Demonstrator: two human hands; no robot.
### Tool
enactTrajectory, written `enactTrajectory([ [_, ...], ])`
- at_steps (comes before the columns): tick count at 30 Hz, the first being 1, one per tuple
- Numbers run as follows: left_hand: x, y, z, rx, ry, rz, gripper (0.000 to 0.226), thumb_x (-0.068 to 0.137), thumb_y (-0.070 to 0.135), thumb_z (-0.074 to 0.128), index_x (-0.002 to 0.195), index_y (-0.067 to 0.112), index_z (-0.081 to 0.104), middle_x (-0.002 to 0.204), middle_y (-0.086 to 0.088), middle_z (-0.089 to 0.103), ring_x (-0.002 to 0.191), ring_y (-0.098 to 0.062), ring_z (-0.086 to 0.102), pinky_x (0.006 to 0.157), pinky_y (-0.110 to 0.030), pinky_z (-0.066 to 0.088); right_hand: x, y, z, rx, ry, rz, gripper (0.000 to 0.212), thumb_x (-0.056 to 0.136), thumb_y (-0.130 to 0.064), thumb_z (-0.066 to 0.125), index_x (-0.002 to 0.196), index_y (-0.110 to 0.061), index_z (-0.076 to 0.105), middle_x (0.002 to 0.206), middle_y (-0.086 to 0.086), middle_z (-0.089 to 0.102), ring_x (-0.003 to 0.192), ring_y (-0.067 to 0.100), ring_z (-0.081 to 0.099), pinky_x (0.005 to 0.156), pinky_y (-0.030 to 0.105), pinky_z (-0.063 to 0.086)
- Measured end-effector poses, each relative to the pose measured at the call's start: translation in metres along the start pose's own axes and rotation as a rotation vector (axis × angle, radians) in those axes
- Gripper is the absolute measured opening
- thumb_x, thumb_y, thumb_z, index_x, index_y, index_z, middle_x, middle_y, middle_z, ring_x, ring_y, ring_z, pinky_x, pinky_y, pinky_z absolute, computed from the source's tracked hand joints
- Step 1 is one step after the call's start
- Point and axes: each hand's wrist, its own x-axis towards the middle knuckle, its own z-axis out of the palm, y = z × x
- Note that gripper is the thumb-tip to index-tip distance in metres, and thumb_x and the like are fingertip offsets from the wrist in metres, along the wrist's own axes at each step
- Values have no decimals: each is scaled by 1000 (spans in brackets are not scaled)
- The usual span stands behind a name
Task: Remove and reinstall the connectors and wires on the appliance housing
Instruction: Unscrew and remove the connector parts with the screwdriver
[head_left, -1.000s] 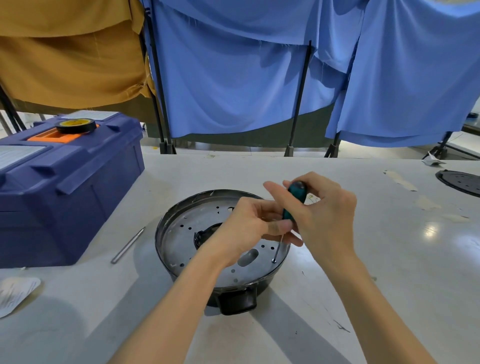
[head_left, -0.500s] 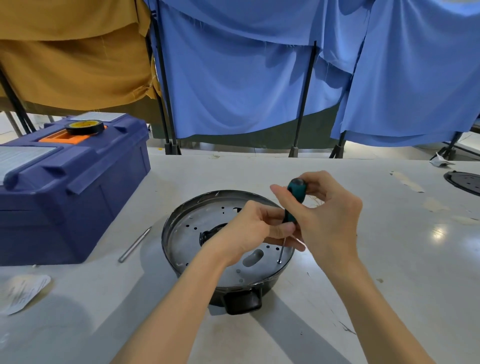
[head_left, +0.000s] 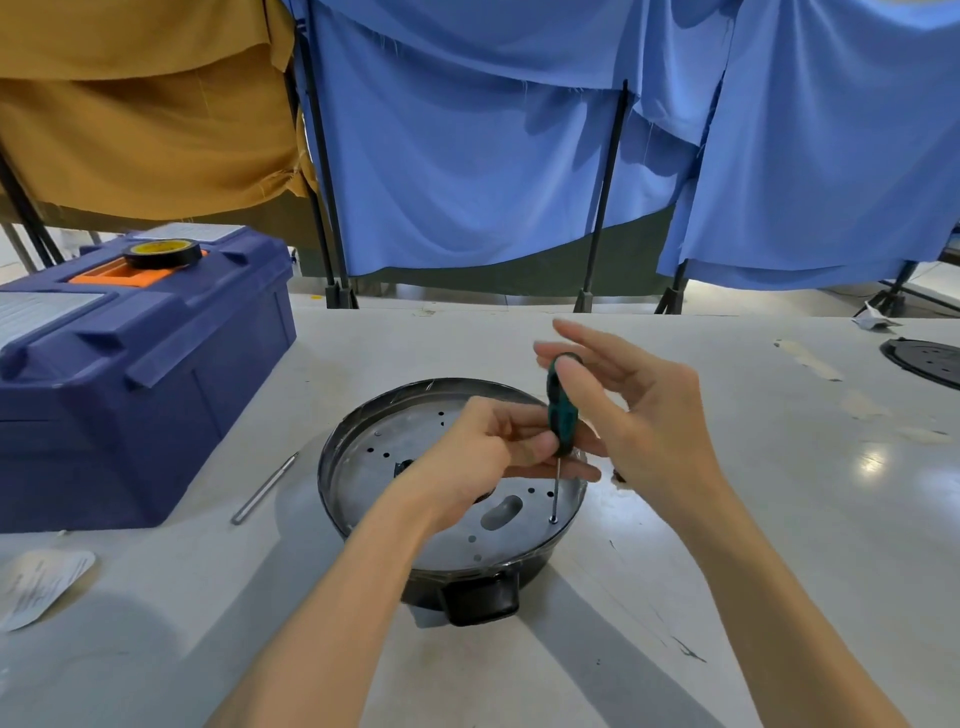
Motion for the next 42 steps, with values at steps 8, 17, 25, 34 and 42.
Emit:
enactTrajectory([
  [8,3,2,5,69,100,-12,16,85,6,69,99,13,71,95,-4,76,86,-22,74,74,-17,55,3,3,15,-212,303,-41,25,74,-38,80,86,-18,72,74,-16,66,72,10,68,96,49,50],
  [17,0,-1,4,-11,40,-16,16,85,6,69,100,9,71,97,-9,75,94,-27,72,80,-22,55,1,8,1,39,44,-8,25,81,-28,75,105,-22,72,88,-5,75,85,15,73,82,38,59],
  [25,2,-6,-6,-39,17,-62,27,99,7,47,100,11,73,101,-14,74,98,-29,71,83,-28,56,1,11,-7,147,-106,29,38,95,-15,59,132,-22,57,117,-3,70,100,13,70,82,24,57],
  [34,-1,-8,-4,-66,81,-48,24,86,13,67,110,8,66,98,-15,74,93,-31,71,82,-31,56,-10,17,8,-4,69,-24,40,83,-13,74,112,-36,60,95,-1,64,89,9,64,82,20,54],
  [42,-1,-7,-3,-23,6,-59,23,98,5,48,109,5,68,102,-14,74,99,-29,70,90,-31,55,1,3,-12,88,-101,-11,32,85,-21,68,117,-21,66,103,-11,73,94,9,71,86,21,55],
])
